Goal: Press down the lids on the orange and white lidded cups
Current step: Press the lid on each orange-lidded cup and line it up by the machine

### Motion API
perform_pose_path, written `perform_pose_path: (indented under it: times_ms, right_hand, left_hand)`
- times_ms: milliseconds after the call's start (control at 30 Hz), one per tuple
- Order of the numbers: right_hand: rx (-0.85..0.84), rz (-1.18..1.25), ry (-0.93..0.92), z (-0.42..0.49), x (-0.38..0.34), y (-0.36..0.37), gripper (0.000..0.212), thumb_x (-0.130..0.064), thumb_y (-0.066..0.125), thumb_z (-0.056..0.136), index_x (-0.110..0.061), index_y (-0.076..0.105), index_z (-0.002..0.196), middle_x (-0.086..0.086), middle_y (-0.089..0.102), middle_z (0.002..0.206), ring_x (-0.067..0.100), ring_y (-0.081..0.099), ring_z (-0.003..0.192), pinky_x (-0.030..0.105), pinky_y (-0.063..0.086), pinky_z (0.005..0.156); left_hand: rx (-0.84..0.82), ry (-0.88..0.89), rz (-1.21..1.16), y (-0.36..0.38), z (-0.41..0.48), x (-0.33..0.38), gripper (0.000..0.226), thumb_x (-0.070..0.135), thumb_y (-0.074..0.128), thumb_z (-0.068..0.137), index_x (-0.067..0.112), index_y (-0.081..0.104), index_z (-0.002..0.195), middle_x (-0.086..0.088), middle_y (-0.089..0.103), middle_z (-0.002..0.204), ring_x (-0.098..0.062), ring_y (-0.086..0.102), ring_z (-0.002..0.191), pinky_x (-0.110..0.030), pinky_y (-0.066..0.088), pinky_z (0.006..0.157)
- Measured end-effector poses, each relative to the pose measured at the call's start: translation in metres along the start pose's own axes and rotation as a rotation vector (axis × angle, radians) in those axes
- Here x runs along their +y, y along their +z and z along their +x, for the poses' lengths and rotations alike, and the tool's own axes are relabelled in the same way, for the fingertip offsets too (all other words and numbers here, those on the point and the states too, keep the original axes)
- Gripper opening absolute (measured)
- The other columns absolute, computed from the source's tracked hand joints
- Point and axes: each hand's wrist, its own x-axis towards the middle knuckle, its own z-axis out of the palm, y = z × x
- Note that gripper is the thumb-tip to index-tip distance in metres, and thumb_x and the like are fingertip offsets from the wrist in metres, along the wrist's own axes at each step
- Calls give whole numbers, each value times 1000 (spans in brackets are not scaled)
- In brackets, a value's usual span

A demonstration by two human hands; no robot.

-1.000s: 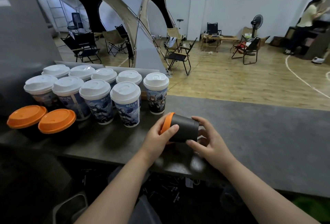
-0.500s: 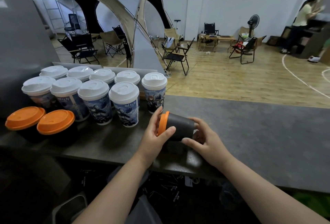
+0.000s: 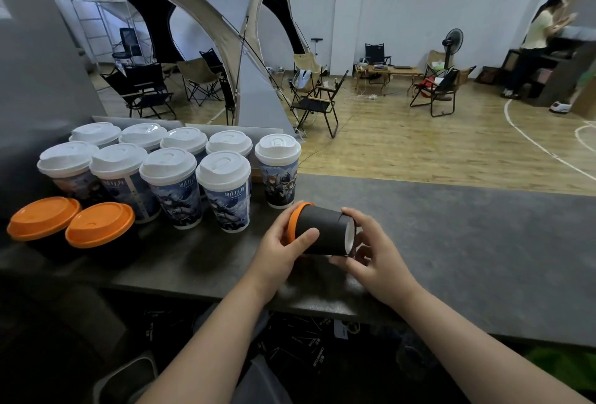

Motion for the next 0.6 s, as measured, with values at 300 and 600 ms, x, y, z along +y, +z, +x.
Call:
perform_pose_path:
  times_ms: [300, 600]
  right_hand:
    - [235, -136, -140, 0, 1, -1, 63, -52, 79, 73, -28, 61, 128, -15, 61, 103, 12, 61, 80, 19, 46, 61]
    - [234, -110, -179, -2, 3, -3, 63, -13, 78, 86, -17, 53, 144, -14, 51, 131, 7, 62, 100, 18, 56, 73]
  left_hand:
    - [-129, -82, -113, -1, 4, -3, 50, 17, 63, 89, 15, 54, 138, -9, 69, 125, -22, 66, 113, -45, 58, 93]
    - [-19, -16, 97, 5, 4, -10, 55, 29, 73, 82, 26, 57, 134, -3, 58, 88, -3, 54, 58, -21, 45, 47]
